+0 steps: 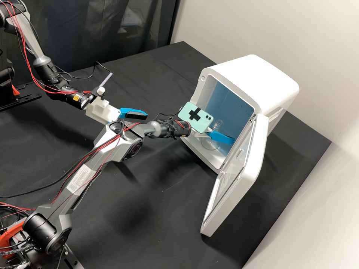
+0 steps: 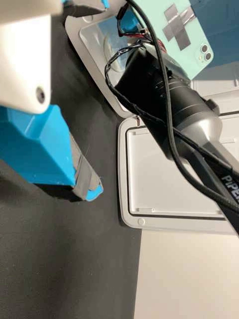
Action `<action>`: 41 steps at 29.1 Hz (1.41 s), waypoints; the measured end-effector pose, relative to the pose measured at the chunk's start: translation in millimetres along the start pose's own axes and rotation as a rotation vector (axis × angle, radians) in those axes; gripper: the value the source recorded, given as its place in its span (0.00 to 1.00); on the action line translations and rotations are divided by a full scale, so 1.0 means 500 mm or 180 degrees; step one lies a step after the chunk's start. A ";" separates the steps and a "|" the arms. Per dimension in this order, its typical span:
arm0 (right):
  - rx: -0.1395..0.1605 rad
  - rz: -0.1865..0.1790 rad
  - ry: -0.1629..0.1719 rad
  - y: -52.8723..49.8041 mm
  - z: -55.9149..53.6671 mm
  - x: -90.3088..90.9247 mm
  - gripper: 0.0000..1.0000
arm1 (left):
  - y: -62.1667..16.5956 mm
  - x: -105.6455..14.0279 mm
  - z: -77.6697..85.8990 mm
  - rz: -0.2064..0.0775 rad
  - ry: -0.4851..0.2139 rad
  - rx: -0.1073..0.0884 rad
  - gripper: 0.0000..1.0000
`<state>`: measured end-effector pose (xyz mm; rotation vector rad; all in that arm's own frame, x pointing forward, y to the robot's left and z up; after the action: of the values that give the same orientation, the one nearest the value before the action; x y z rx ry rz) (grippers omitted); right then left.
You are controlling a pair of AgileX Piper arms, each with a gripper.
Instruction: Take the flask out of the incubator
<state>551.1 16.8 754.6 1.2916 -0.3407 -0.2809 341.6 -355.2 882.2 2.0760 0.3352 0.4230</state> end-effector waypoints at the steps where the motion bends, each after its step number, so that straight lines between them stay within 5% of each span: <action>1: 0.0007 -0.0002 0.0004 0.000 0.000 0.000 0.00 | 0.000 0.000 0.000 0.0000 0.0000 0.0000 1.00; 7: 0.0171 -0.0005 0.0054 0.001 0.006 0.003 0.00 | 0.000 0.000 0.000 0.0000 0.0000 0.0000 1.00; 15: 0.0259 -0.0023 0.0053 -0.001 0.009 0.004 0.00 | 0.000 0.000 -0.001 0.0001 0.0011 -0.0011 1.00; 41: 0.0317 -0.0087 0.0029 -0.015 0.029 0.001 0.00 | 0.003 -0.002 0.006 0.0017 -0.0001 -0.0033 1.00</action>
<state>545.7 1.9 751.1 1.3958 -0.3331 -0.2839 341.9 -358.7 881.9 2.0671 0.3265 0.4268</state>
